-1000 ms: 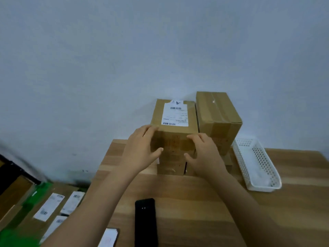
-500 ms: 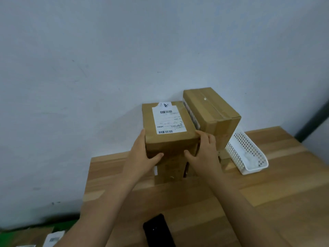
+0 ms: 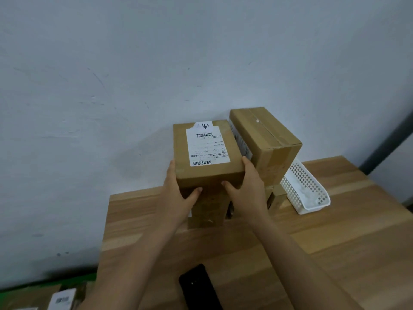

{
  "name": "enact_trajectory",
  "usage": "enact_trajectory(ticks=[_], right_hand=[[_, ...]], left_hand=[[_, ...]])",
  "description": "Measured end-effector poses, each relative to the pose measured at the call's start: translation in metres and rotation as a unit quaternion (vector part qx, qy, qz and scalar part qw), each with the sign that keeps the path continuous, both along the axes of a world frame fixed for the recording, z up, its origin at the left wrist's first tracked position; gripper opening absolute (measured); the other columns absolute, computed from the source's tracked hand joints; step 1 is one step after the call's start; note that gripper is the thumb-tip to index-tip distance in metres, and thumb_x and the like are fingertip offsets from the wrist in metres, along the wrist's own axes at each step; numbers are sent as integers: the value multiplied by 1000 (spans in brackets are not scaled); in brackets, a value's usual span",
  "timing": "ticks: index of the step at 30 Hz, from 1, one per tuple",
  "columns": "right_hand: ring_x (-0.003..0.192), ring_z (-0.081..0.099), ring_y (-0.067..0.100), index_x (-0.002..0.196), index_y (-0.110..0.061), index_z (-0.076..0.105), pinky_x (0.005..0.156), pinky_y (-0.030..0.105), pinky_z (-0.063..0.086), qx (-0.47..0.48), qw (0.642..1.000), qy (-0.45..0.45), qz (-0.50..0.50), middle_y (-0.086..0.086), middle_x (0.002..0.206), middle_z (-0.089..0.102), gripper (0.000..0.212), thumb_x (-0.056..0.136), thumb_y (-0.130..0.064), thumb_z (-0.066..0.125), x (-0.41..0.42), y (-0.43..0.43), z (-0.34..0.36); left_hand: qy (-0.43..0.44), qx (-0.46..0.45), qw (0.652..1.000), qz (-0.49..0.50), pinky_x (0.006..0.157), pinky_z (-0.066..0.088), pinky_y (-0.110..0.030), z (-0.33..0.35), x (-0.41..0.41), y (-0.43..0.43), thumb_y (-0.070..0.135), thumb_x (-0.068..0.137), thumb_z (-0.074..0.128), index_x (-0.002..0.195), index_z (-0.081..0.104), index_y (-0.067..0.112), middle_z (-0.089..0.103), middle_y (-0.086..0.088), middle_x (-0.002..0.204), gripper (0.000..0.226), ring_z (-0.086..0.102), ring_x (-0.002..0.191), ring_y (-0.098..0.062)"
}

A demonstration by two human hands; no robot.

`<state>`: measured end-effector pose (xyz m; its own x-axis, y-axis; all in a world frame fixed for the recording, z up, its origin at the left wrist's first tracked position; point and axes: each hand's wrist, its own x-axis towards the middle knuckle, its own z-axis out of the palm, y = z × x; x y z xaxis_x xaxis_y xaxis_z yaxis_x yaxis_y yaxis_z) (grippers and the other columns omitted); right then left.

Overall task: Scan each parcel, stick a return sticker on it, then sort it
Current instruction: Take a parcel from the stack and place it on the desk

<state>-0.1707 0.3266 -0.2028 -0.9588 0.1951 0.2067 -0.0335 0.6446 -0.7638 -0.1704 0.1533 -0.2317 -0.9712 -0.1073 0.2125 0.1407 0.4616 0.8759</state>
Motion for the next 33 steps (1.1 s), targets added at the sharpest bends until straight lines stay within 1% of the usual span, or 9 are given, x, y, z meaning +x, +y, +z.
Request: enact_trajectory(ticks=[6, 11, 14, 16, 20, 24, 26, 31, 33], right_hand=[[138, 33, 12, 150, -17, 27, 113, 32, 32, -45, 997, 49, 25, -3, 149, 40, 82, 84, -21, 74, 29, 11, 17], [135, 34, 7, 150, -18, 29, 107, 21, 29, -70, 993, 73, 62, -4, 147, 40, 84, 81, -20, 77, 63, 35, 29], [133, 37, 7, 148, -18, 32, 110, 26, 35, -89, 989, 79, 91, -4, 144, 43, 85, 78, -20, 79, 93, 60, 28], [132, 40, 7, 147, -19, 34, 110, 32, 40, -100, 986, 77, 107, -5, 142, 45, 84, 76, -20, 81, 113, 78, 20], [129, 43, 5, 146, -20, 37, 107, 32, 43, -116, 984, 47, 126, -7, 140, 47, 85, 74, -22, 82, 157, 119, -13], [127, 42, 2, 144, -19, 39, 105, 25, 41, -122, 983, 11, 135, -9, 139, 46, 84, 73, -20, 84, 200, 164, -53], [126, 44, 5, 144, -21, 40, 105, 29, 43, -116, 984, -17, 135, -9, 138, 48, 85, 72, -19, 84, 214, 185, -74], [129, 44, 10, 144, -24, 39, 107, 41, 43, -95, 985, -97, 107, -7, 140, 48, 86, 71, -20, 84, 233, 230, -121], [128, 45, 10, 143, -22, 41, 106, 41, 43, -90, 985, -111, 95, -6, 138, 49, 85, 70, -21, 84, 238, 243, -137]], left_hand=[[56, 7, 998, 40, 102, 48, -44, 16, 33, 9, 31, 81, 76, 152, 15, 28, 41, 6, 146, 94, 42, 132, -13], [84, -2, 993, 89, 105, 44, -33, 31, 82, 37, 32, 80, 76, 153, 12, 31, 38, 16, 144, 97, 40, 132, -6], [91, -8, 989, 120, 103, 43, -29, 29, 122, 62, 34, 80, 76, 153, 9, 33, 36, 21, 143, 100, 40, 132, -4], [86, -3, 987, 135, 106, 43, -35, 23, 149, 81, 33, 79, 77, 153, 10, 33, 36, 16, 147, 100, 40, 133, -5], [65, 8, 985, 160, 102, 47, -39, 1, 203, 122, 35, 76, 79, 151, 18, 33, 44, 19, 139, 97, 45, 128, -4], [20, 33, 985, 169, 105, 45, -41, -35, 252, 167, 41, 73, 80, 151, 17, 31, 39, 10, 146, 101, 41, 133, -5], [-11, 29, 985, 169, 108, 42, -38, -56, 270, 187, 37, 74, 81, 152, 18, 25, 37, 10, 147, 101, 37, 133, -3], [-96, 58, 983, 143, 109, 41, -37, -102, 292, 227, 46, 73, 79, 144, 18, 46, 39, 25, 139, 93, 38, 133, -1], [-114, 54, 982, 140, 109, 40, -35, -111, 291, 242, 40, 76, 78, 146, 18, 39, 39, 28, 134, 93, 41, 130, 1]])
